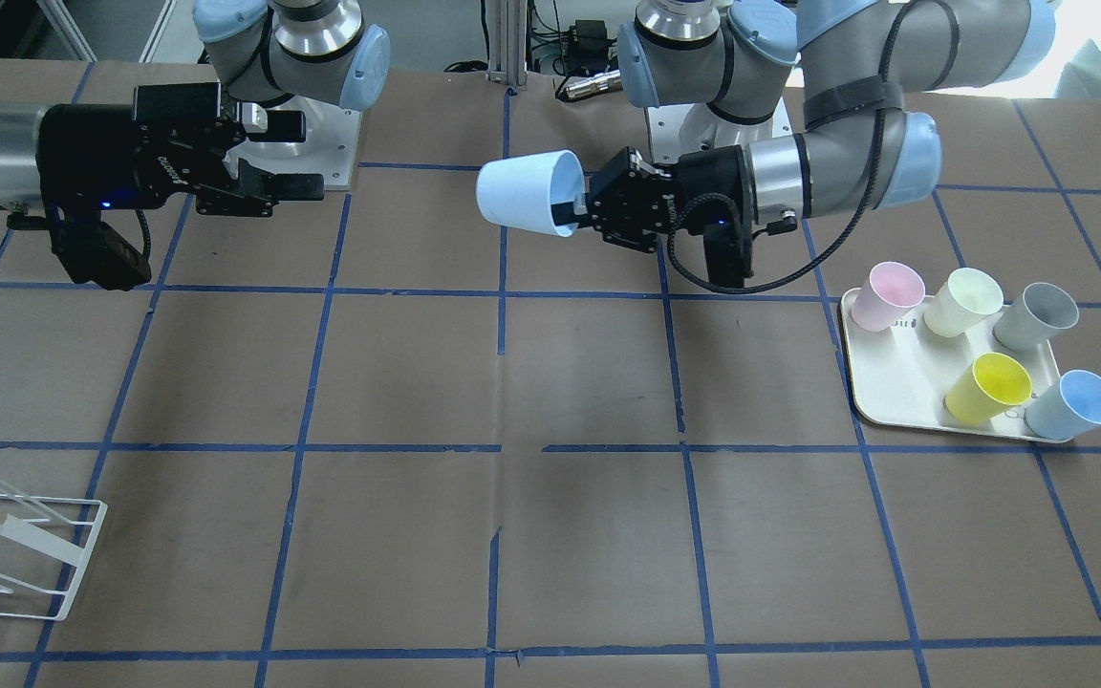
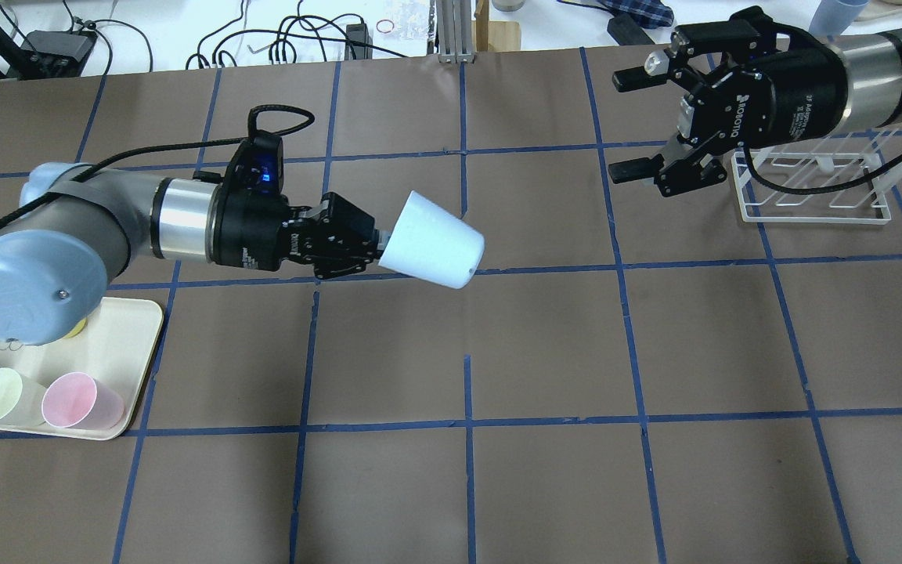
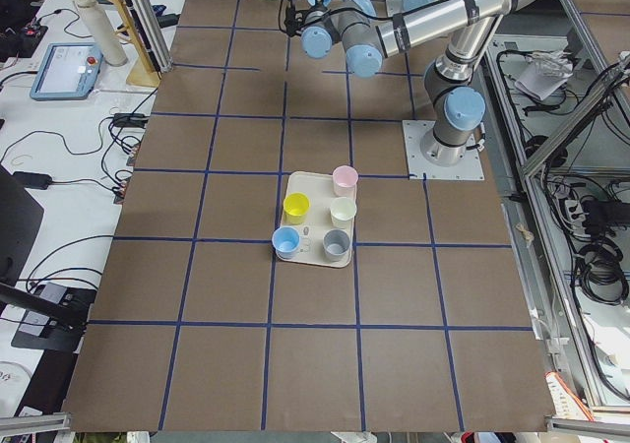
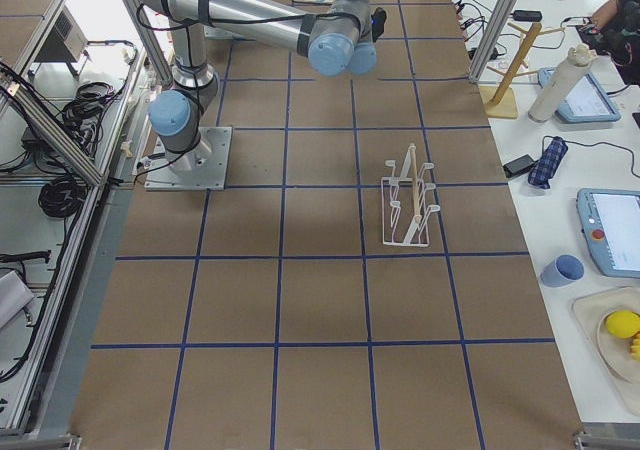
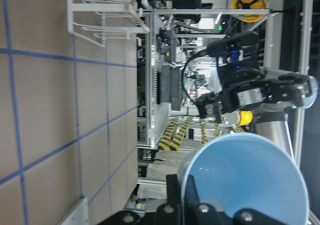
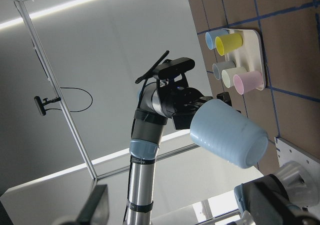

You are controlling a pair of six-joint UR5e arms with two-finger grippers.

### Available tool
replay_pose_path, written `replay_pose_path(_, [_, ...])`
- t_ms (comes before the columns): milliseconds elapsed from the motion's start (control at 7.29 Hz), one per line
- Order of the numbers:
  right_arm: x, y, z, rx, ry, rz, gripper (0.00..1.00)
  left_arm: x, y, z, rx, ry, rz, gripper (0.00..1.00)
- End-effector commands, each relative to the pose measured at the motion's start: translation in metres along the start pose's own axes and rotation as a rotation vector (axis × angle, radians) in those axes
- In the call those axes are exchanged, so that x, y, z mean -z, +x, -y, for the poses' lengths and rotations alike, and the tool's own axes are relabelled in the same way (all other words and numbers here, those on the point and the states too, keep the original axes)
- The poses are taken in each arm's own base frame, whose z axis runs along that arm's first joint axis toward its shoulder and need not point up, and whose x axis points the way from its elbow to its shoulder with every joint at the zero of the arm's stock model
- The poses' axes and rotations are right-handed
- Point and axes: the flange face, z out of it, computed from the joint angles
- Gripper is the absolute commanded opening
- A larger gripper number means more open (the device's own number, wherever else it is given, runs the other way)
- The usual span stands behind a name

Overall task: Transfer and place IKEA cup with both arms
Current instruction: 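Carry the cup with the left gripper down into the empty tray slot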

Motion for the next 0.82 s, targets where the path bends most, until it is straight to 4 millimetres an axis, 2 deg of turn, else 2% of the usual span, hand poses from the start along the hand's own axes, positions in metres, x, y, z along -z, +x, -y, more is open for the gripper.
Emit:
replay_pose_path(0, [0.0, 0.001, 0.0, 0.009, -0.005, -0.008, 1.0, 0.086, -0.047, 0.001, -0.051, 0.014, 0.375, 0.0])
replay_pose_path(137, [-0.002, 0.005, 0.002, 0.017, -0.031, -0.036, 1.0, 0.119, -0.06, 0.006, -0.136, 0.015, 0.563, 0.0])
replay_pose_path(274, [0.0, 0.007, 0.001, -0.013, -0.098, -0.138, 1.0, 0.141, -0.063, 0.009, -0.209, -0.01, 0.759, 0.0])
replay_pose_path(411, [-0.001, 0.002, 0.001, -0.044, -0.107, -0.234, 1.0, 0.175, -0.071, 0.007, -0.357, -0.03, 0.847, 0.0])
replay_pose_path(548, [-0.009, -0.004, 0.003, -0.075, -0.111, -0.369, 1.0, 0.218, -0.103, 0.002, -0.335, -0.005, 0.846, 0.0])
replay_pose_path(685, [-0.021, -0.01, 0.005, -0.094, -0.109, -0.532, 0.99, 0.245, -0.129, 0.004, -0.375, 0.012, 0.874, 0.0])
